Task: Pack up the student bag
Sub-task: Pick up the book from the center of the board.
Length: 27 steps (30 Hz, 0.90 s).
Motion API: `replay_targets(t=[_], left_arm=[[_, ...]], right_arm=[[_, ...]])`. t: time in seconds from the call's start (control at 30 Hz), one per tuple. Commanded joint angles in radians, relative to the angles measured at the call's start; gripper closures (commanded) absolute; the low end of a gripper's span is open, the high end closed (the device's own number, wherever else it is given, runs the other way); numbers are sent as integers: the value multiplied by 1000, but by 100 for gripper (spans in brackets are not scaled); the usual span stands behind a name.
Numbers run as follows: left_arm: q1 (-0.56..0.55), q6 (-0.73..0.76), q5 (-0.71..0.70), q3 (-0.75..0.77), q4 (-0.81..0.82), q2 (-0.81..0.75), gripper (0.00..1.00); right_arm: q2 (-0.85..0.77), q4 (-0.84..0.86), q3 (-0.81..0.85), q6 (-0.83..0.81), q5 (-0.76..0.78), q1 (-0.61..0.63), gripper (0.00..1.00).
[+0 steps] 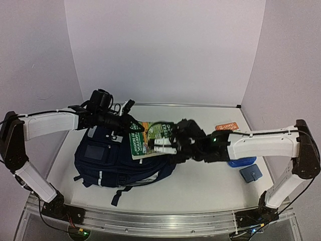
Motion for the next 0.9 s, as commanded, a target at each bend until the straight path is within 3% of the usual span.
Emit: replay_targets(t=[0.0, 0.13, 0.43, 0.63, 0.87], left_arm=[[29, -140, -159, -9, 363, -141, 100], [30, -210, -278, -43, 554, -189, 100], [30, -287, -436, -129, 868, -252, 100], [29, -367, -490, -209, 1086, -280, 100], [27, -461, -501, -261, 1230, -270, 100]], right_arm=[[-116, -120, 264, 469, -194, -189, 2], [-141, -209, 362, 721, -413, -319, 2], [-52, -212, 517, 1229, -928, -425, 2], [81, 70, 516, 1569, -1131, -432, 2], [198, 324, 510, 1734, -1183, -432, 2]])
